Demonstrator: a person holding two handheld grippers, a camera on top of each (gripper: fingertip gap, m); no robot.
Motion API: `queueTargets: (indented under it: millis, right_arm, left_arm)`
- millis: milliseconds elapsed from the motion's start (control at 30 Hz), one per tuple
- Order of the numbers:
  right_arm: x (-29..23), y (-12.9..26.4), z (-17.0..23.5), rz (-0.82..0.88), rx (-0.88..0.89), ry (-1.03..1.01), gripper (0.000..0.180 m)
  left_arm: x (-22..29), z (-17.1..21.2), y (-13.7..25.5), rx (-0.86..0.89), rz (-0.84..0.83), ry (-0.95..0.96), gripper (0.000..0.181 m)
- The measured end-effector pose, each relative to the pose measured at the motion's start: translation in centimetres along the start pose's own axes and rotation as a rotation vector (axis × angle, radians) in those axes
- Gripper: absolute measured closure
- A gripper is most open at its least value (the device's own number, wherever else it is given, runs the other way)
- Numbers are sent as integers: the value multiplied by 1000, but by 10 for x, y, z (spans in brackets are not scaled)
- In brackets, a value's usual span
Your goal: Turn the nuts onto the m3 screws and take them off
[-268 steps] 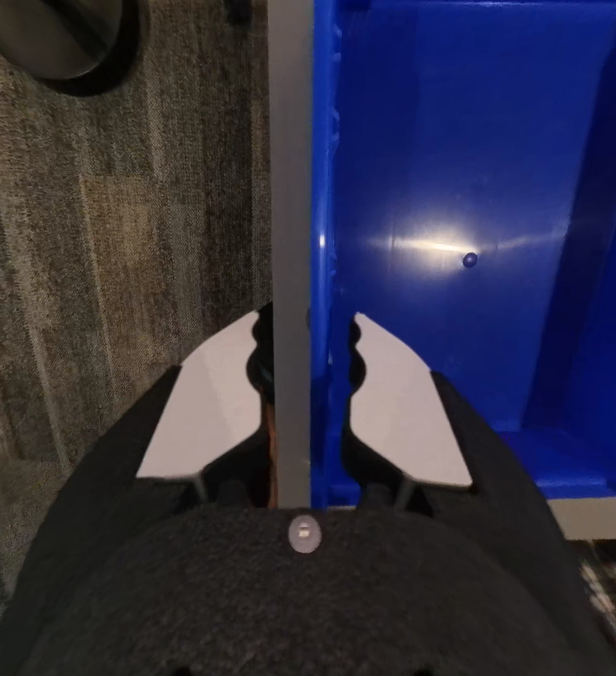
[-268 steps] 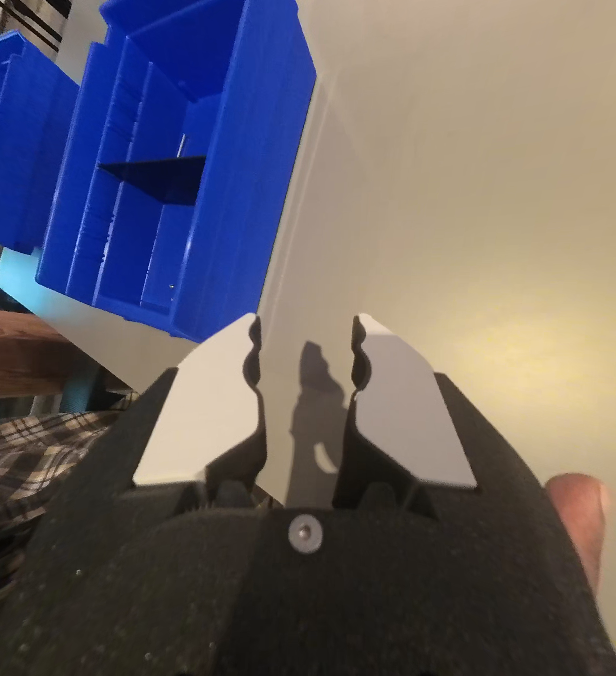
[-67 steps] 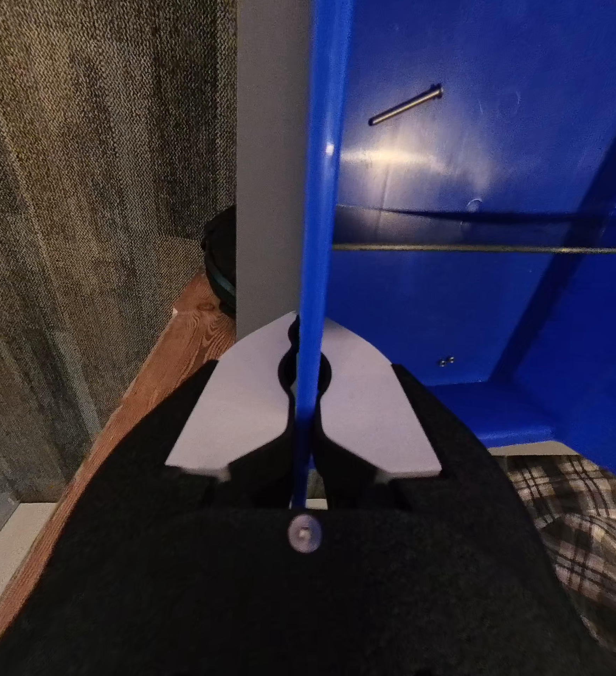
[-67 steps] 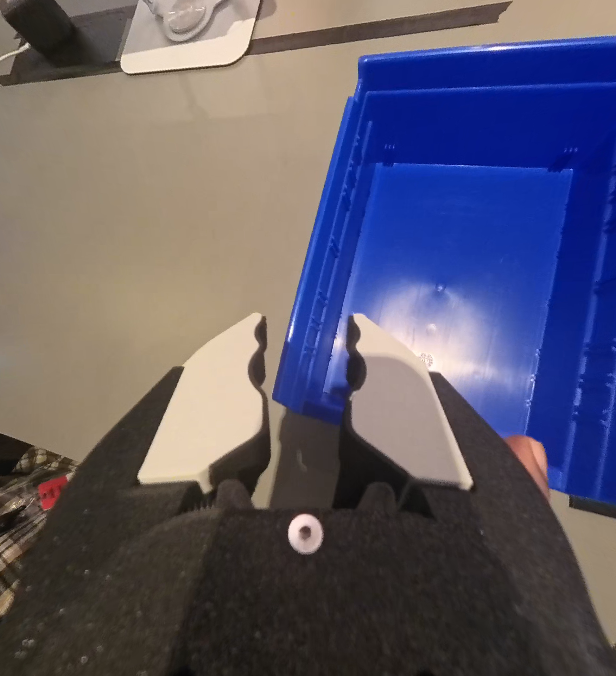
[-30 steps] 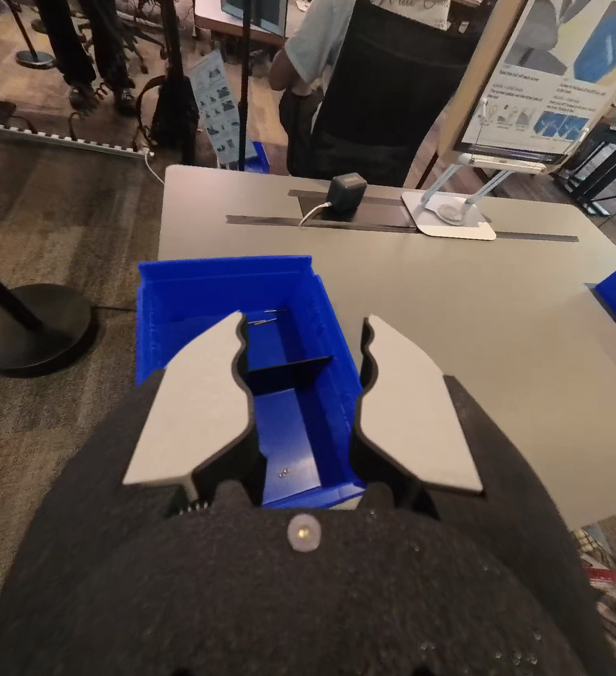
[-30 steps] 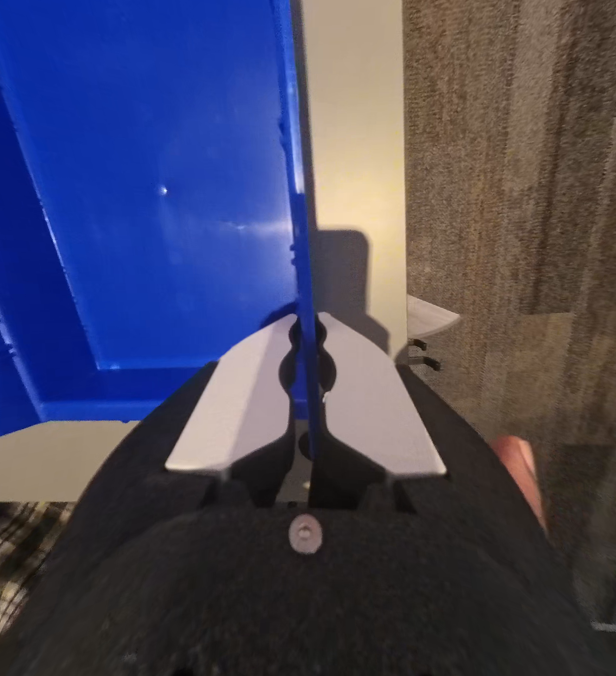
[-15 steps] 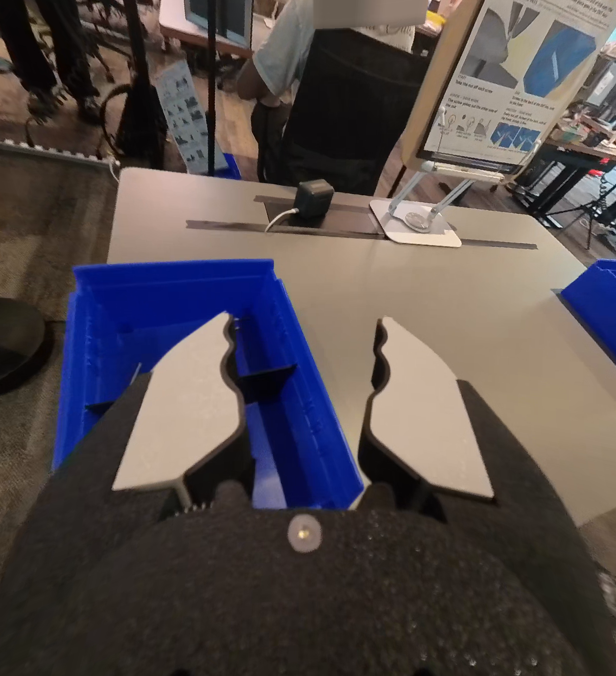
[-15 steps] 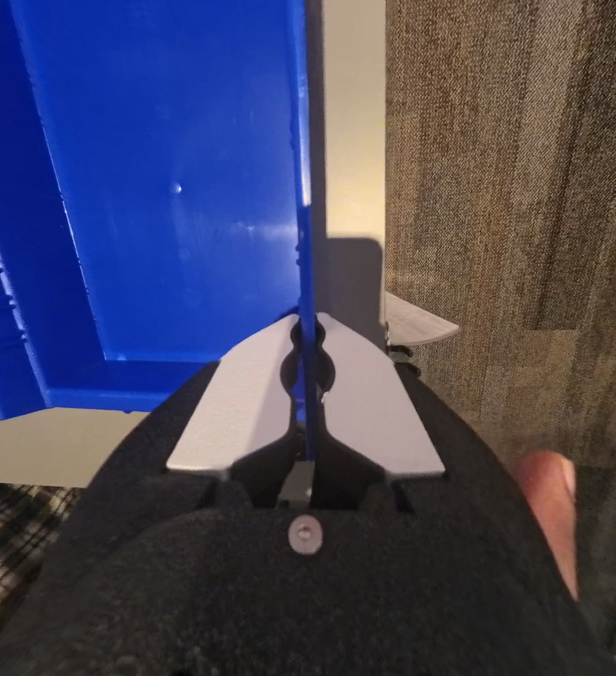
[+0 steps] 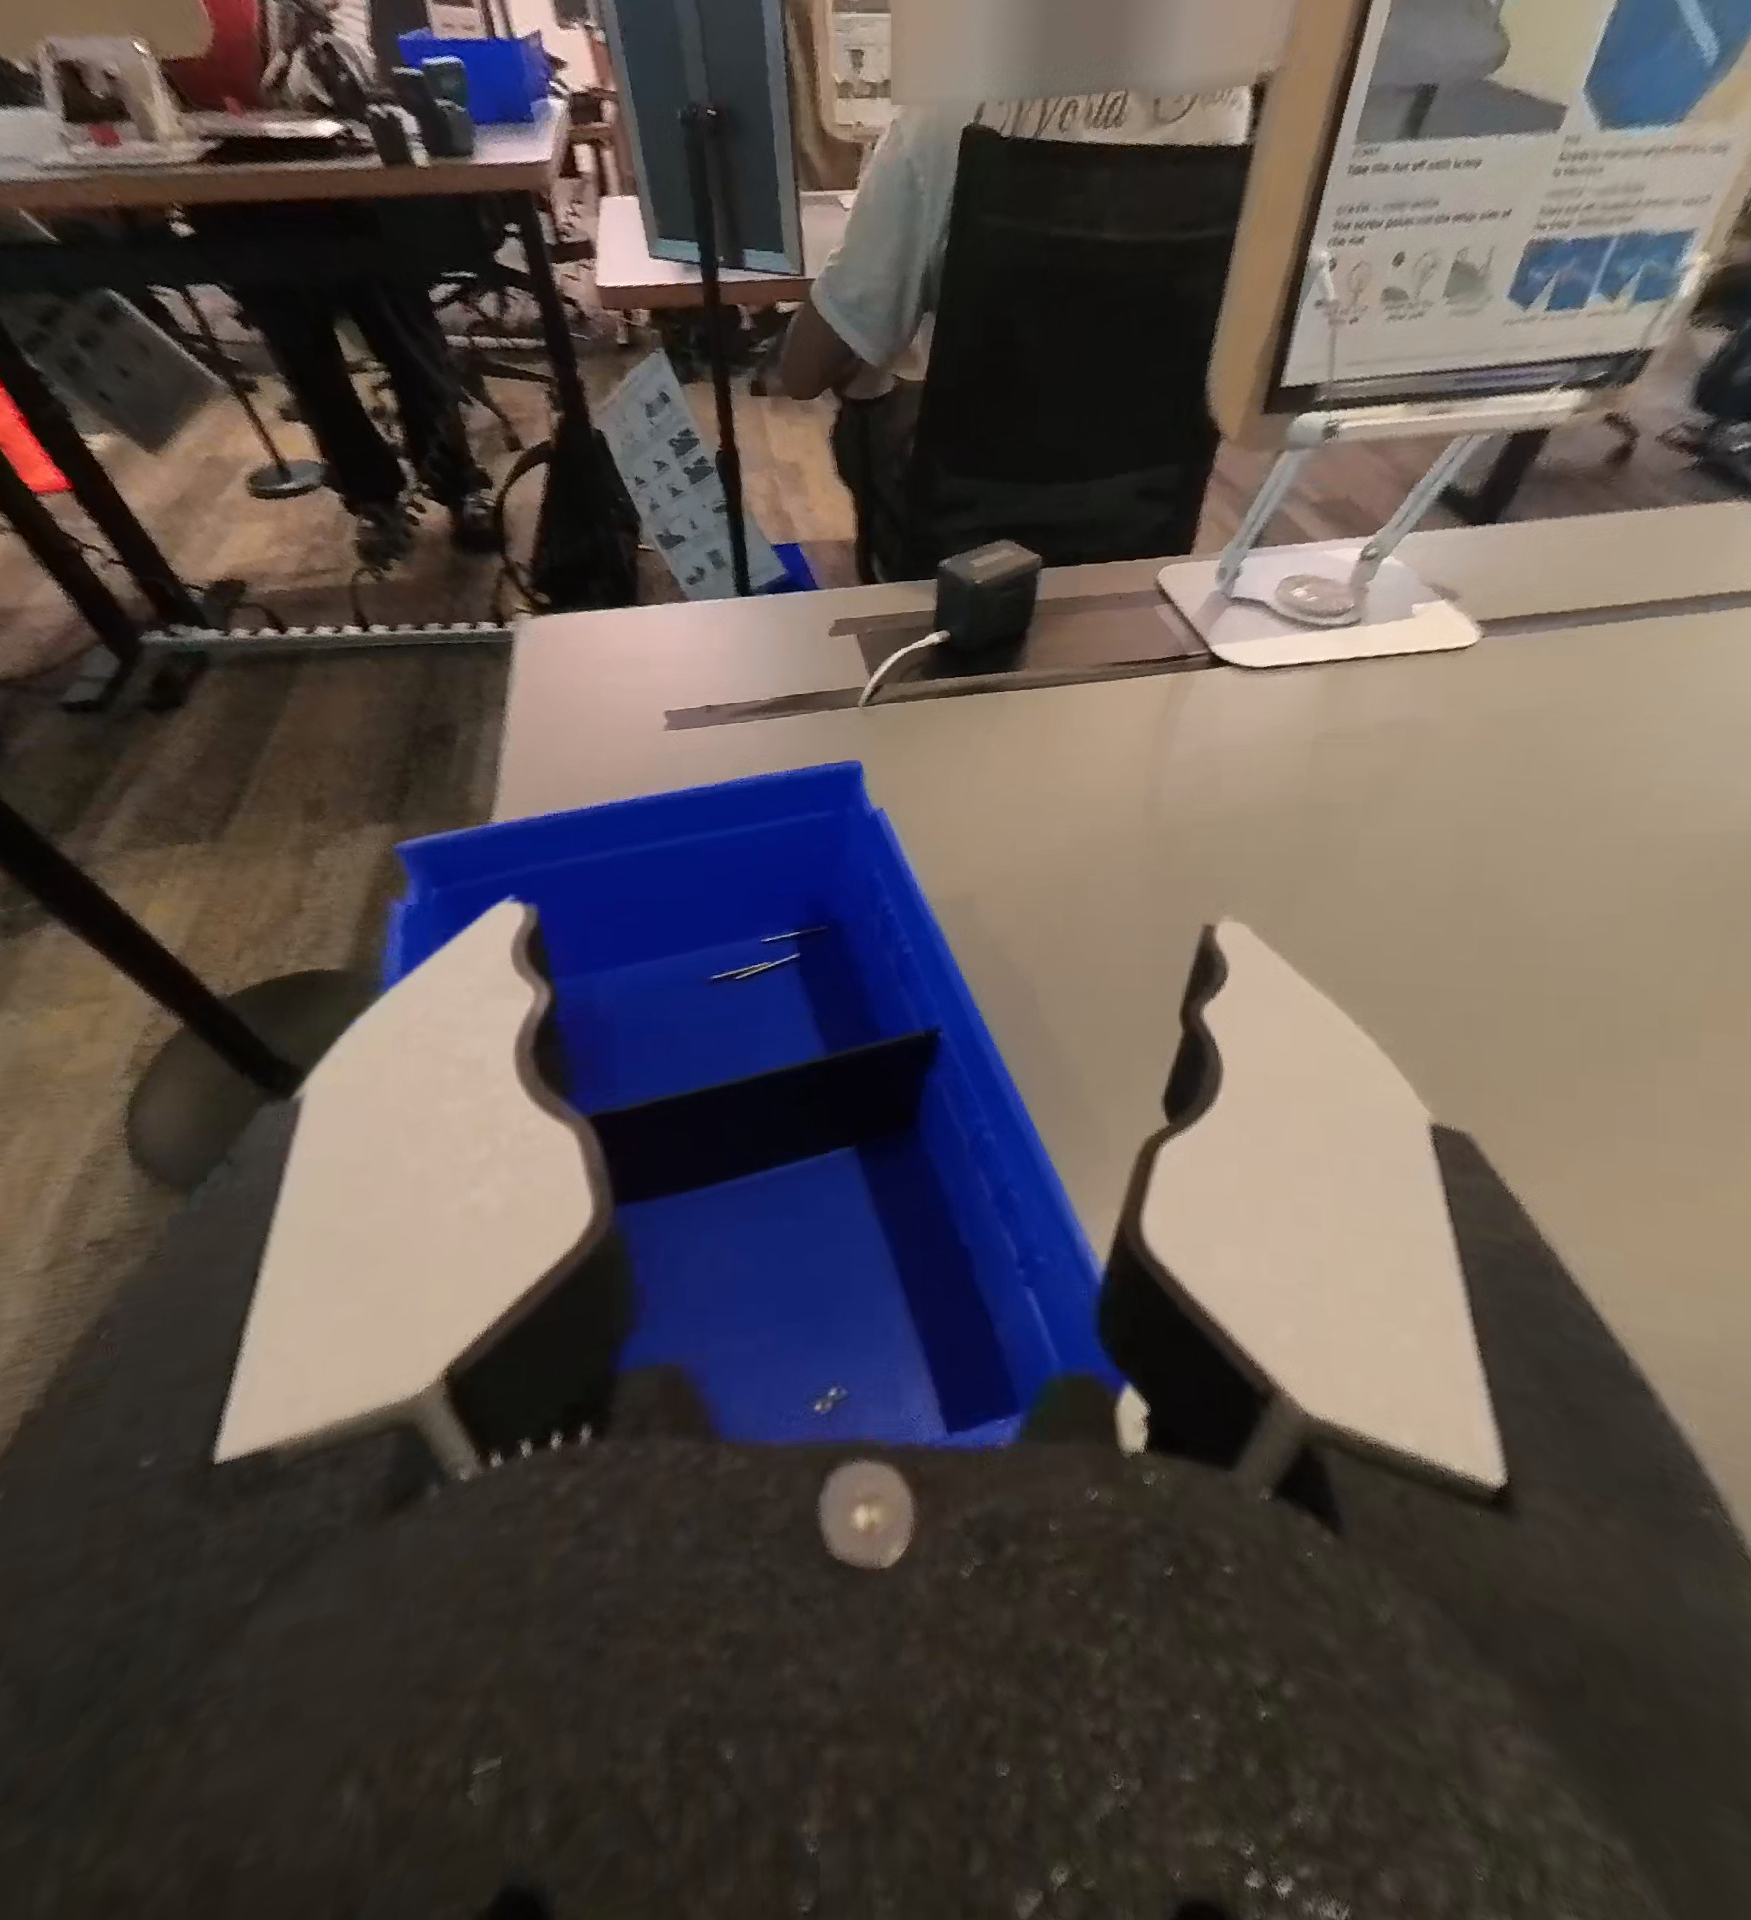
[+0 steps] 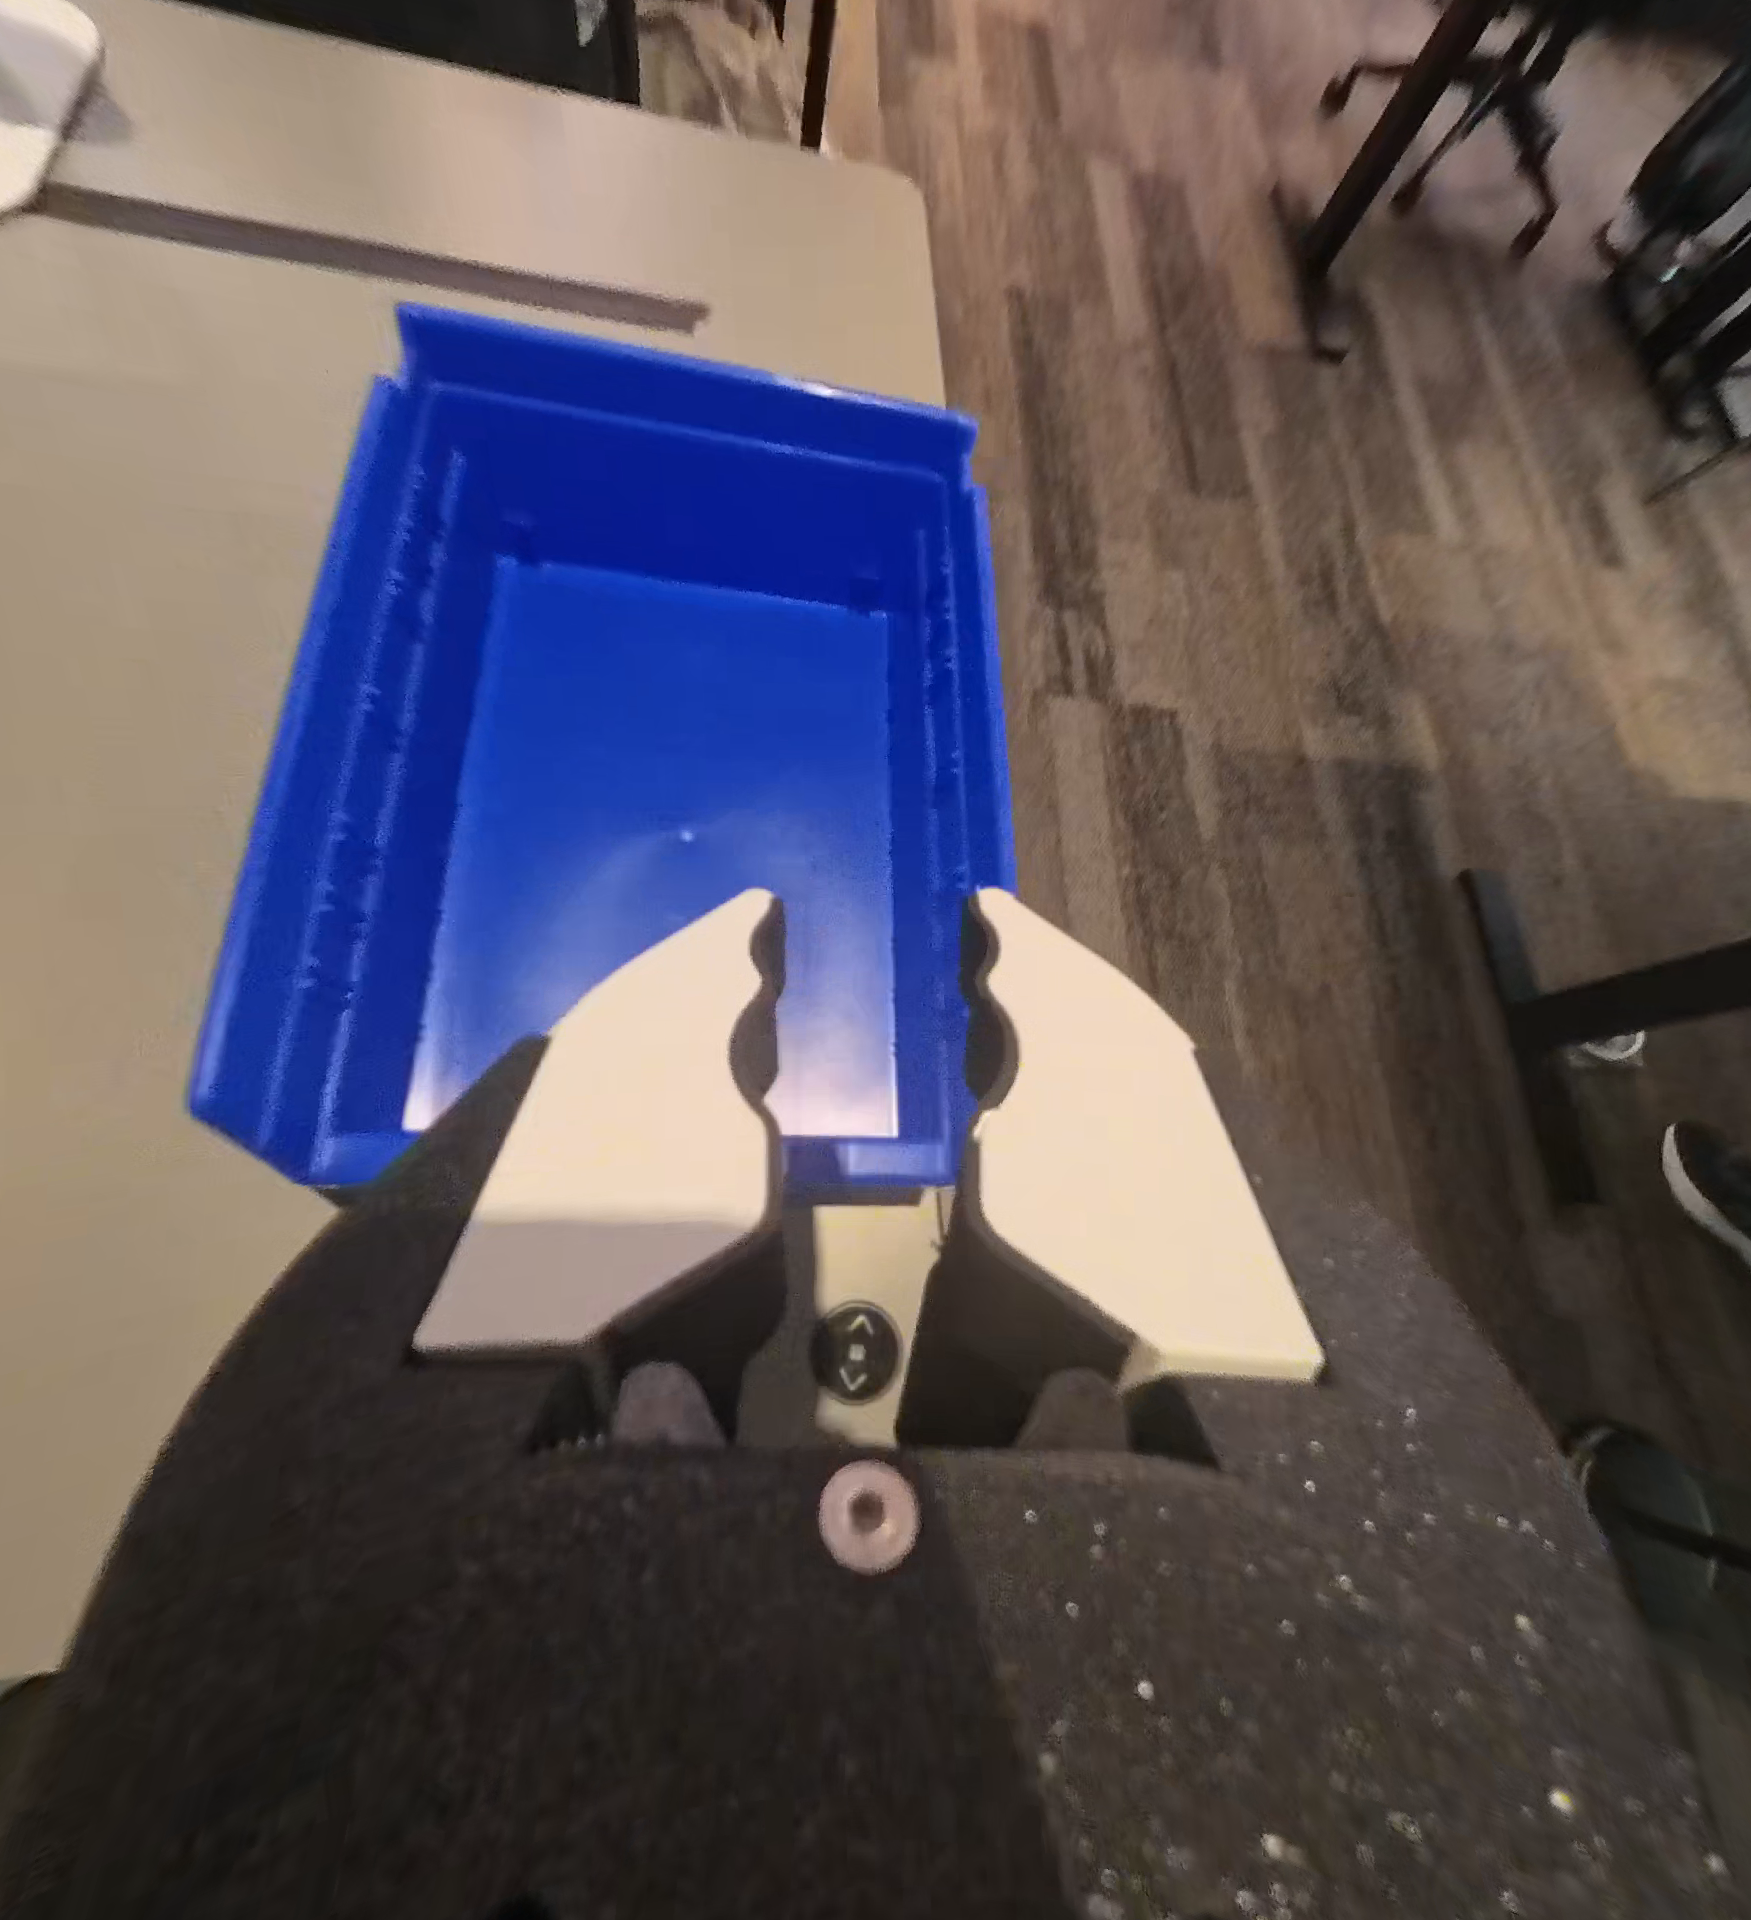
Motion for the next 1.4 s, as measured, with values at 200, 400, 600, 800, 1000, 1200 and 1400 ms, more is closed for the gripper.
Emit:
queueTargets:
  millis: [200, 400, 600, 800, 1000, 1200, 1400]
  right_arm:
    - [-37, 42, 6, 72, 207, -55, 136]
    - [-70, 74, 25, 142, 372, -105, 111]
    - [-96, 91, 54, 149, 447, -175, 101]
    - [-108, 100, 66, 142, 486, -211, 100]
    - [-109, 103, 66, 156, 485, -201, 99]
    - [-113, 99, 65, 139, 487, -204, 98]
    - [-118, 94, 64, 119, 479, -201, 97]
  left_arm:
    - [4, 3, 16, 65, -93, 30, 47]
    - [10, 17, 34, 174, -88, 115, 46]
    - [7, 56, 46, 123, -188, 114, 45]
    - [-2, 91, 60, 46, -290, 115, 45]
    - [-5, 96, 66, 35, -310, 120, 45]
    - [-1, 99, 63, 22, -298, 118, 44]
    - [1, 100, 61, 14, -296, 119, 44]
Point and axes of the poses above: each gripper's, where its closed fingertips meet, y back along the fingers, z out of its underside, x = y × z across the jaws, the point moved 3 cm from there along y, back along the fingers, and after that the axes turned 6 degrees about -z, right-handed, at the moved point
